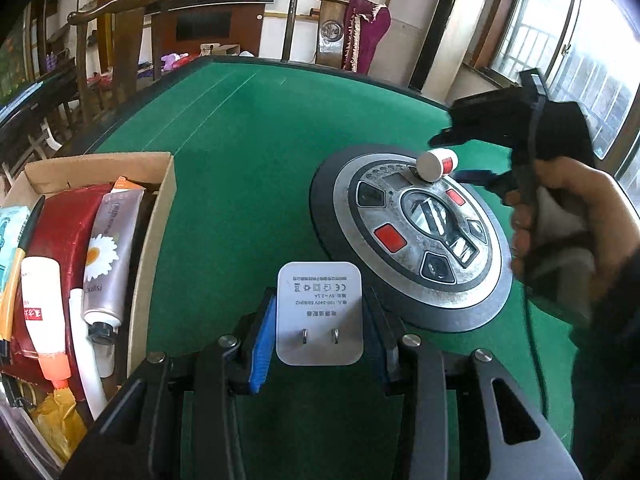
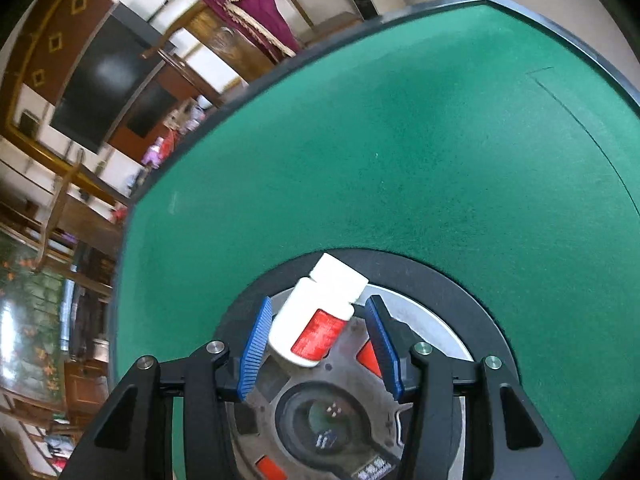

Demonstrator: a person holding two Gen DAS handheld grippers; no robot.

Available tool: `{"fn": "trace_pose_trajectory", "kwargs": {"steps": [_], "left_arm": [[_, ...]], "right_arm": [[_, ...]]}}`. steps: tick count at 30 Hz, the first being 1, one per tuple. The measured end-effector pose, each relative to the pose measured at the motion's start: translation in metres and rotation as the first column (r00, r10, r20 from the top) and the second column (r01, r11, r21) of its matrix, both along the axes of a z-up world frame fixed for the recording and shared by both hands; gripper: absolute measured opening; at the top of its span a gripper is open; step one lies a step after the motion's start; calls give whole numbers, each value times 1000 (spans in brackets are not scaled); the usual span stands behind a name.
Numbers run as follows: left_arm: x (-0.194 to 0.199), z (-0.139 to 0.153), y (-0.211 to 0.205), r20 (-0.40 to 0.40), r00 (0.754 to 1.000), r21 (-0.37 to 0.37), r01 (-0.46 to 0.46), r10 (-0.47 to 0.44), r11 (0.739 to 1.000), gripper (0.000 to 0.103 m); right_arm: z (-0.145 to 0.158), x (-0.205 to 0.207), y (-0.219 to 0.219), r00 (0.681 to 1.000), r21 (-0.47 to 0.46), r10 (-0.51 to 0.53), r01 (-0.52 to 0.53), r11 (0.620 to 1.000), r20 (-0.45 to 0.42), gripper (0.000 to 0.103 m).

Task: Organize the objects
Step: 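Grasp the white plug adapter with the left tool while the right grasps the red-labelled bottle, then lift the plug adapter and red-labelled bottle off the turntable with both tools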

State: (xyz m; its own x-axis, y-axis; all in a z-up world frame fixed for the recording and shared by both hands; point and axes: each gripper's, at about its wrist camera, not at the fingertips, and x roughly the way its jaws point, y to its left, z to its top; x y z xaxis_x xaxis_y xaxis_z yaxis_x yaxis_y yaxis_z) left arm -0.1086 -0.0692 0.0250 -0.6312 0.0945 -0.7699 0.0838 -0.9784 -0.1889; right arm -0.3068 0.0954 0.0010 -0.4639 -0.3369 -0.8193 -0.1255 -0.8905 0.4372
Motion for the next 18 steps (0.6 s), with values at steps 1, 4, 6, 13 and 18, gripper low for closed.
{"fn": "trace_pose_trajectory", "kwargs": {"steps": [1, 4, 6, 13, 18], "left_arm": [[0, 0, 1, 1, 1000, -3, 2, -2, 1000, 39], [-2, -3, 1, 10, 1000, -2, 2, -2, 1000, 39], [-2, -4, 1, 17, 1000, -5, 3, -3, 1000, 39], [-2, -3, 2, 9, 1000, -18, 7, -6, 1000, 39], [3, -1, 8, -20, 1000, -50, 18, -19, 999, 39]], "right_arm": [[-1, -3, -5, 1000, 25, 4, -4, 1000, -1, 54], [0, -1, -21, 996, 157, 78, -72, 985, -31, 37], [2, 4, -25, 991, 187, 127, -115, 976, -52, 37], [18, 75, -15, 950, 186, 266, -235, 954, -164, 37], [26, 156, -1, 901, 195, 357, -314, 929, -248, 37]]}}
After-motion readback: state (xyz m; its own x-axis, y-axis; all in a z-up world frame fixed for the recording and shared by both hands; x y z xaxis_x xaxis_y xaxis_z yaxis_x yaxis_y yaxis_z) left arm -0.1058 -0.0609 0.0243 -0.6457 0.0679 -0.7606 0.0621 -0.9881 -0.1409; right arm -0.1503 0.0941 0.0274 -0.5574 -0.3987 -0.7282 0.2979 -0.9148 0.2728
